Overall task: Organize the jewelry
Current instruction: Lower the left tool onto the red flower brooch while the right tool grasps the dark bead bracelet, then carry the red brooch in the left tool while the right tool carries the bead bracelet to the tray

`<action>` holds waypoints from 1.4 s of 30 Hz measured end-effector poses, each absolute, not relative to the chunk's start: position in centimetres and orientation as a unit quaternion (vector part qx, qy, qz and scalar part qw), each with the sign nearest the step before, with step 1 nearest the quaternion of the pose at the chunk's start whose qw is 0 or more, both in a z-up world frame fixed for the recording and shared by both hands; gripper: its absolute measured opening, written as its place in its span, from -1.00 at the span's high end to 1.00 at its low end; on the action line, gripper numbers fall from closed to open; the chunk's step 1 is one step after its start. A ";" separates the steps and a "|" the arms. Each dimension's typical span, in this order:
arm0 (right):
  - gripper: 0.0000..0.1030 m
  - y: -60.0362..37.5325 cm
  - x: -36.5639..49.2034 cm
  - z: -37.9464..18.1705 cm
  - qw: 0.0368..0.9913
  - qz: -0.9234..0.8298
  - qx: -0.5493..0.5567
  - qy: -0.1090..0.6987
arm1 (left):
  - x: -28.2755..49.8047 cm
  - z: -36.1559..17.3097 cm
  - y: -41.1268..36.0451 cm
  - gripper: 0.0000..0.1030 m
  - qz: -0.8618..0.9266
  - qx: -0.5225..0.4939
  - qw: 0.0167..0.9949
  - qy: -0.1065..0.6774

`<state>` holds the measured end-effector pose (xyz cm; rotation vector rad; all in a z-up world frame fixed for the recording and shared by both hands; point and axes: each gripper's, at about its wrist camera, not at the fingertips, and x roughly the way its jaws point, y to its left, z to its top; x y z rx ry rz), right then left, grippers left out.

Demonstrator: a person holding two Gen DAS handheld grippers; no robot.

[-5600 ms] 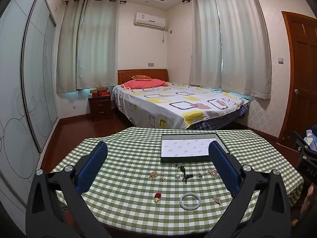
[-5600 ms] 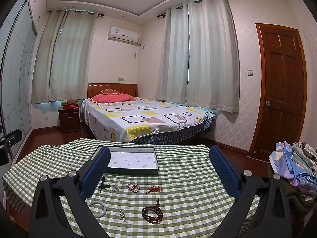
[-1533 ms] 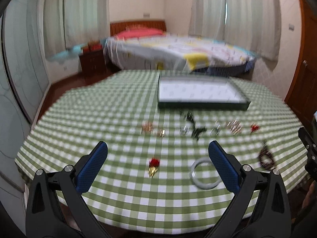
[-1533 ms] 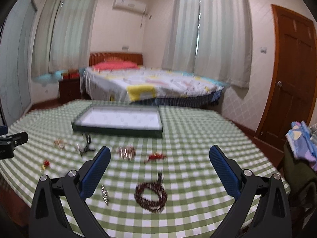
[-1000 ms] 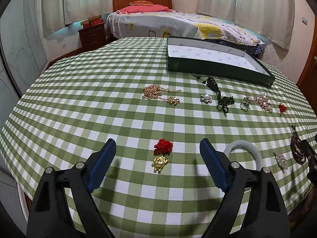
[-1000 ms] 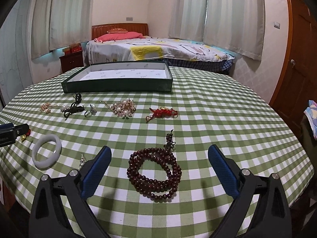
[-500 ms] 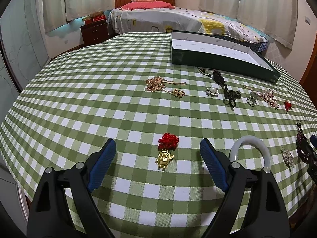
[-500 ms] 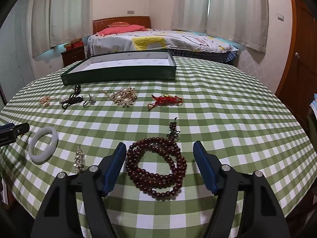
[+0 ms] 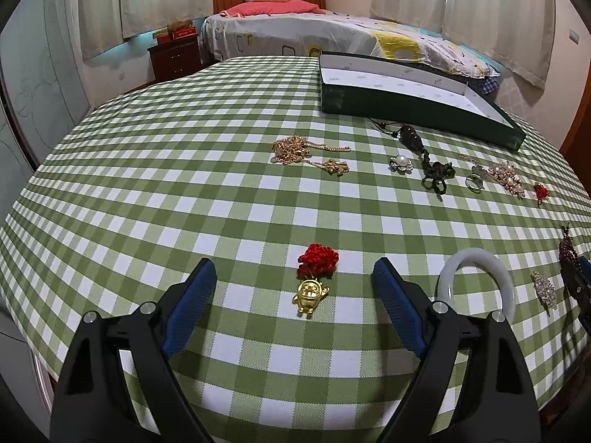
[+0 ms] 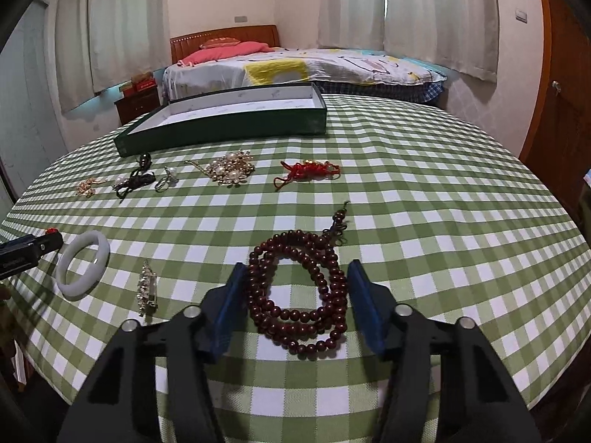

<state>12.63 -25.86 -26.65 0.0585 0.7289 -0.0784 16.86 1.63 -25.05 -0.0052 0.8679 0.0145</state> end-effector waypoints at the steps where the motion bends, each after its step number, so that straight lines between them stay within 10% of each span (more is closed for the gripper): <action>1: 0.06 -25.8 12.6 -26.6 0.933 -0.035 0.028 0.356 | 16.9 -25.1 1.6 -0.59 0.004 -0.002 0.908 0.419; 18: 0.27 -25.7 12.4 -26.5 0.933 -0.022 0.033 0.357 | 16.2 -24.8 1.6 0.37 -0.034 0.008 0.913 0.407; 42: 0.66 -25.5 12.3 -26.2 0.935 -0.009 0.039 0.352 | 15.8 -24.8 0.8 0.73 -0.052 0.004 0.919 0.391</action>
